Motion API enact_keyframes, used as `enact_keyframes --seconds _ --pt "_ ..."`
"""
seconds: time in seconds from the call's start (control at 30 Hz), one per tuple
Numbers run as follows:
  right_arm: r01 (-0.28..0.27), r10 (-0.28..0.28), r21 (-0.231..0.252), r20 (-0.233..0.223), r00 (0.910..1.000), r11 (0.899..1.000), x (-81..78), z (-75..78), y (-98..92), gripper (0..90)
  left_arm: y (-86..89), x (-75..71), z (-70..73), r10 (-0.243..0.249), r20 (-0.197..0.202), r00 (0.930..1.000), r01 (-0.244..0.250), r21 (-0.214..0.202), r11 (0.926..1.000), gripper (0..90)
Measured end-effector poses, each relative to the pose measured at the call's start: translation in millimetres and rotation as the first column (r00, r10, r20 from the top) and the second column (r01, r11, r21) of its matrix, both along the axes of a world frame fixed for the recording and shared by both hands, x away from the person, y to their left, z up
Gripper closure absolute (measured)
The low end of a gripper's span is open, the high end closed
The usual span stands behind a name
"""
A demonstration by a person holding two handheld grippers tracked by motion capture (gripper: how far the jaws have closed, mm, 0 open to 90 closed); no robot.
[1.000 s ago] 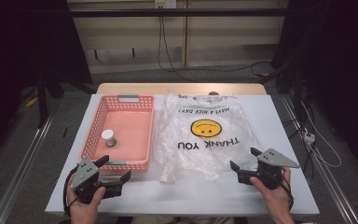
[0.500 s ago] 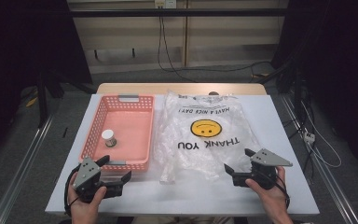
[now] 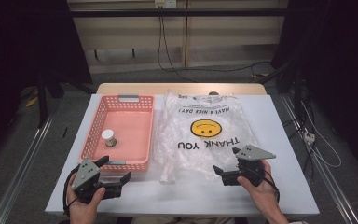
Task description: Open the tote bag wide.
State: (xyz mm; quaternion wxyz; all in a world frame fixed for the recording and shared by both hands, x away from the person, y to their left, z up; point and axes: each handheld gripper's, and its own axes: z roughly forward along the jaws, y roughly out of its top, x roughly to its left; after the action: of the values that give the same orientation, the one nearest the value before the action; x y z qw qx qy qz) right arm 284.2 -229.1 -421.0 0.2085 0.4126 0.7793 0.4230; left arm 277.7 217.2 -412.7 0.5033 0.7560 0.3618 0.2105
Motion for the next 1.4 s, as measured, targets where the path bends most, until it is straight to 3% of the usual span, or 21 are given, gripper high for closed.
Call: enact_keyframes --seconds 0.1,0.17,0.33,0.43,0.53,0.67,0.77,1.03,1.1,1.17,1.23,1.3,1.33,1.4 --pt "-0.010 0.010 -0.007 -0.024 0.9997 1.000 1.2 -0.4 7.4 4.7 -0.5 0.8 -0.2 -0.010 -0.001 1.0000 0.010 0.006 0.9999 5.9" --pt "-0.050 0.050 0.000 -0.047 0.9977 0.999 3.1 0.1 10.7 4.4 -0.6 1.0 -0.2 -0.013 0.000 0.9999 0.013 0.009 0.9999 5.9" --pt "-0.084 0.084 -0.006 -0.054 0.9950 0.996 9.3 1.5 18.5 4.6 -1.2 -0.5 -0.5 -0.008 -0.001 1.0000 0.008 0.009 0.9999 5.9" --pt "-0.116 0.113 -0.028 -0.105 0.9881 0.993 14.7 2.2 24.9 5.3 -0.7 -0.6 -0.2 -0.008 -0.001 1.0000 0.008 0.009 0.9999 5.9" --pt "-0.112 0.106 -0.047 -0.111 0.9881 0.993 19.9 -0.1 30.3 13.8 -1.0 -1.1 -0.4 -0.010 0.000 0.9999 0.010 0.011 0.9999 5.9" --pt "-0.129 0.122 -0.054 -0.119 0.9853 0.990 25.4 -2.3 33.1 13.9 -0.6 -1.0 -0.2 -0.012 0.003 0.9999 0.012 0.010 0.9999 5.9" --pt "-0.144 0.129 -0.082 -0.168 0.9773 0.986 33.0 -5.0 38.9 18.2 -0.5 -0.8 -0.3 -0.011 0.001 0.9999 0.011 0.010 0.9999 5.9" --pt "-0.207 0.181 -0.099 -0.226 0.9572 0.973 45.7 -13.2 43.4 28.4 -0.6 -0.2 -0.8 -0.009 -0.003 1.0000 0.009 0.010 0.9999 5.9" --pt "-0.235 0.204 -0.096 -0.257 0.9445 0.967 47.6 -18.2 42.5 31.0 0.0 0.1 -0.9 -0.010 -0.005 0.9999 0.010 0.009 0.9999 5.9" --pt "-0.253 0.218 -0.099 -0.274 0.9366 0.962 46.1 -20.5 42.8 31.8 0.2 0.4 -0.7 -0.009 -0.004 1.0000 0.009 0.008 0.9999 5.9" --pt "-0.255 0.216 -0.108 -0.284 0.9341 0.961 45.0 -22.0 43.5 31.0 0.0 0.3 -0.9 -0.010 -0.005 0.9999 0.010 0.009 0.9999 5.9" --pt "-0.261 0.212 -0.122 -0.312 0.9261 0.958 43.7 -26.0 44.3 34.3 -0.1 0.4 -1.1 -0.010 -0.005 0.9999 0.010 0.012 0.9999 5.9" --pt "-0.277 0.220 -0.137 -0.330 0.9181 0.951 44.5 -30.9 43.6 35.4 -0.1 0.7 -1.5 -0.010 -0.007 0.9999 0.010 0.013 0.9999 5.9" --pt "-0.276 0.221 -0.137 -0.325 0.9197 0.951 44.8 -30.8 42.8 37.9 0.0 0.9 -1.9 -0.009 -0.007 0.9999 0.010 0.014 0.9999 5.9"
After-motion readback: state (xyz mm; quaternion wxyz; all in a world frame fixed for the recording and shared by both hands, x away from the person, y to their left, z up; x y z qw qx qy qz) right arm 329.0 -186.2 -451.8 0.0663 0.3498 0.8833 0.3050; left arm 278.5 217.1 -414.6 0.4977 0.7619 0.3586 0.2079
